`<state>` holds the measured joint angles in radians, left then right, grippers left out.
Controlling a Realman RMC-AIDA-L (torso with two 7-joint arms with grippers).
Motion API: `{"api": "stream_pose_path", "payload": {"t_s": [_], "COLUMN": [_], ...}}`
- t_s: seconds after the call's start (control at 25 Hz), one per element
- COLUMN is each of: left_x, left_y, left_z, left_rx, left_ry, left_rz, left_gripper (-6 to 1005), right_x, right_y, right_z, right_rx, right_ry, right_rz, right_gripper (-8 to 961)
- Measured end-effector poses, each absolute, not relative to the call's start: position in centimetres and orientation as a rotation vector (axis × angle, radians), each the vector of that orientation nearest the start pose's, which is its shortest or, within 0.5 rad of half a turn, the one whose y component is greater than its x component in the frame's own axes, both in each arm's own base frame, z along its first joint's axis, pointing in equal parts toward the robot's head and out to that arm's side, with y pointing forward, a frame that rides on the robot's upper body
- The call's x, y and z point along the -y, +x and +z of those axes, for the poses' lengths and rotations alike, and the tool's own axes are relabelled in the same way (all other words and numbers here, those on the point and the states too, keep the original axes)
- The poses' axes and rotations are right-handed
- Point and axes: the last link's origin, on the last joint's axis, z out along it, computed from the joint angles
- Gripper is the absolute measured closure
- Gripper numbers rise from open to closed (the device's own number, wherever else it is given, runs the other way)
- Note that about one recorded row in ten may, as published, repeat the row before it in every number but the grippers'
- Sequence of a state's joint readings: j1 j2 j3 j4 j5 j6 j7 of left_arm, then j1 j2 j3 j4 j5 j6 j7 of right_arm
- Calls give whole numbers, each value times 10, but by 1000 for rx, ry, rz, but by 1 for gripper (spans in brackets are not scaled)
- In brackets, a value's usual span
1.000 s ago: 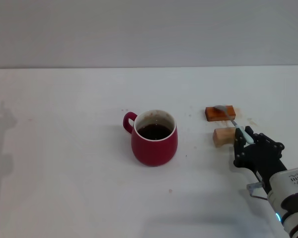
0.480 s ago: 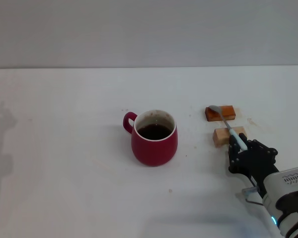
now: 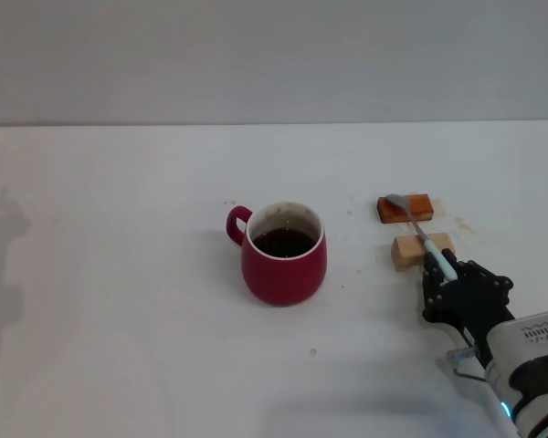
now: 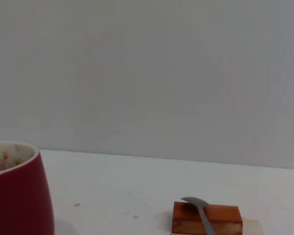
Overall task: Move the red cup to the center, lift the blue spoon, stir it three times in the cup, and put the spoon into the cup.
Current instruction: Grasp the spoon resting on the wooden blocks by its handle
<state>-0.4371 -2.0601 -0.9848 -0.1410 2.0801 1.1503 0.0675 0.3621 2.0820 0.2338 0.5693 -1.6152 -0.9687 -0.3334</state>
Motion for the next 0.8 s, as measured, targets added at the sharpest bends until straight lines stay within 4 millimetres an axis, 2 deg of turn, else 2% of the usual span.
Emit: {"api": "stream_pose_path", "payload": {"t_s": [0.8], "left_x": [-333], "left_y": [-365], "left_z": [36], "left_rx": [514], "left_ry": [-1305], "left_rz": [-495], "left_gripper": [842], "right_x": [-268], "right_y": [289], "right_z": [-119], "right_rx": [-672], "right_ry": [-1834], "right_rz": [498], "right_gripper": [787]}}
